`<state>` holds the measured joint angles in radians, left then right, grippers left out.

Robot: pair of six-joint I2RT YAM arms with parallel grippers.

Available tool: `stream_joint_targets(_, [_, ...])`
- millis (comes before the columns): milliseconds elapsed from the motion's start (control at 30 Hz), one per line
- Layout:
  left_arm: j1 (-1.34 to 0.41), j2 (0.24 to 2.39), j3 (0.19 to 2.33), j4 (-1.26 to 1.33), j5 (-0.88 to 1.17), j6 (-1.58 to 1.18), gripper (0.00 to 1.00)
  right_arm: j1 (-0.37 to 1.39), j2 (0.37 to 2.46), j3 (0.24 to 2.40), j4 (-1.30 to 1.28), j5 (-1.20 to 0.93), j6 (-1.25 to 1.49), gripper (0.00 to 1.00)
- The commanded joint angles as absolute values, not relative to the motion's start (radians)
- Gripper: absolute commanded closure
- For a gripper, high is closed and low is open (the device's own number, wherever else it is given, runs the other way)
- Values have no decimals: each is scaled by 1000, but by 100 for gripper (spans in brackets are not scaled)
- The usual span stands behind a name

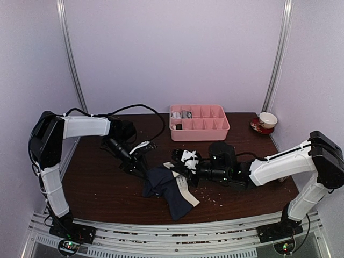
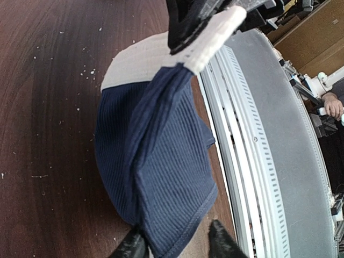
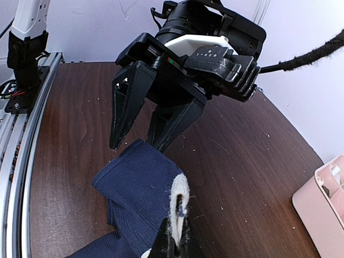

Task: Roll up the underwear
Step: Pick up the underwear from the center of the board.

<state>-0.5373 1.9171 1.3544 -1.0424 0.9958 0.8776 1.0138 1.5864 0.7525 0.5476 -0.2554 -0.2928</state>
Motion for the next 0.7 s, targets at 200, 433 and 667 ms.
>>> stream_joint_targets(200, [-531, 1928, 1346, -1006, 940, 828, 79, 1009, 1566, 758, 551, -224, -305, 100])
stream_joint_targets(433, [-530, 1912, 1352, -997, 898, 809, 100, 1008, 1544, 752, 568, -214, -297, 100])
stream_joint_targets(667, [-587, 1739, 1412, -847, 632, 712, 100, 1009, 1499, 790, 567, -185, -273, 100])
